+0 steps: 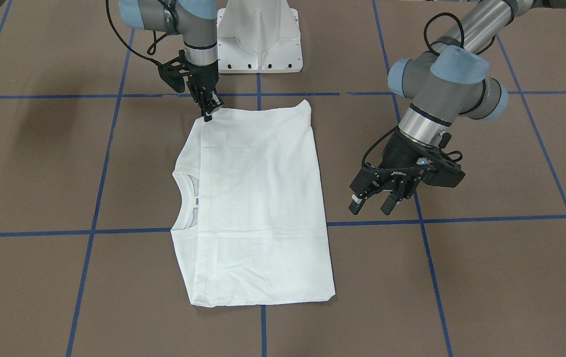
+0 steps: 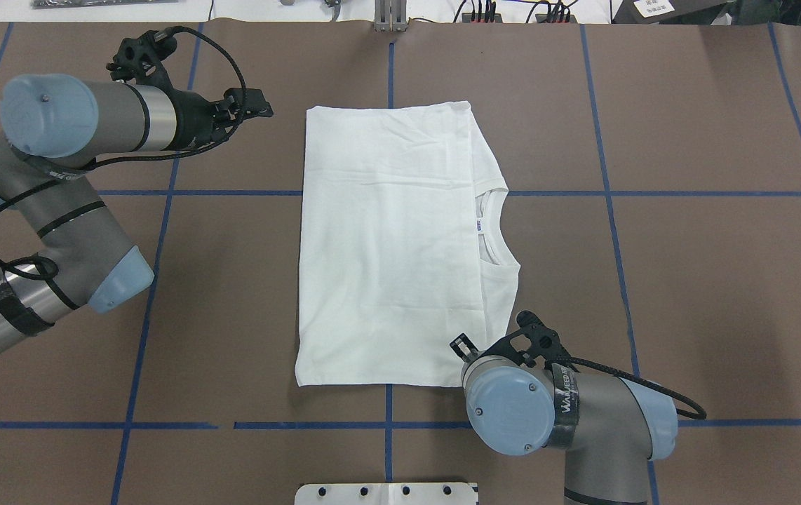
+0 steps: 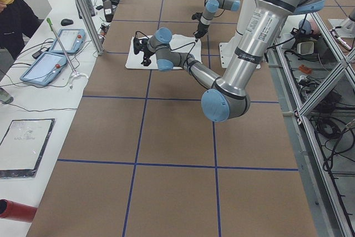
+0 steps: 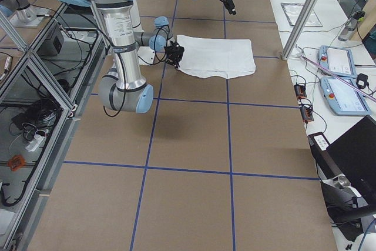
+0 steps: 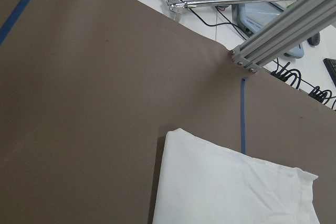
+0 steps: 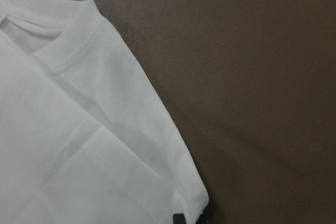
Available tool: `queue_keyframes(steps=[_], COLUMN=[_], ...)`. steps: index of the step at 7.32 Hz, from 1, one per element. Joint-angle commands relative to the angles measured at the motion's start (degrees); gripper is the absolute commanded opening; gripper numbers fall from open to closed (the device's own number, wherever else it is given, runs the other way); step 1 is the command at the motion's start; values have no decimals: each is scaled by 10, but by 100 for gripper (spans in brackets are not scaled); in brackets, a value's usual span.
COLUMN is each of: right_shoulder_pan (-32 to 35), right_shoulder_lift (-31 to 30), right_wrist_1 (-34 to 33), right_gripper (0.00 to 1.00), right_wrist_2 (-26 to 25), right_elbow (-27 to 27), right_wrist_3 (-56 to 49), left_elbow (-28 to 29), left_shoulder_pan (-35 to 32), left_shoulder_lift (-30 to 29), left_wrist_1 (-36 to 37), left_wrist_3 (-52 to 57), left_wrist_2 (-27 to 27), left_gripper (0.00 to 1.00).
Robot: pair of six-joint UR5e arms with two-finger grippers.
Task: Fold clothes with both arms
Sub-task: 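Lower the left gripper to the shirt's near corner beside the right gripper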
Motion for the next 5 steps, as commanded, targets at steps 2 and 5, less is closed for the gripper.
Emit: queue_keyframes(steps=[2, 5], right_shoulder_pan=[4, 5], right_shoulder_lift=[-3, -33], right_wrist_1=[-3, -4], right_gripper=[0, 0], right_wrist_2=[5, 7], right_elbow=[15, 52], right_wrist_3=[-3, -4], left_elbow=[-3, -86], left_shoulder_pan=[1, 119], left_shoulder_lift=[-1, 29], left_wrist_1=[0, 8], left_wrist_3=[-4, -196], left_wrist_2=[-1, 1], left_gripper=[100, 100])
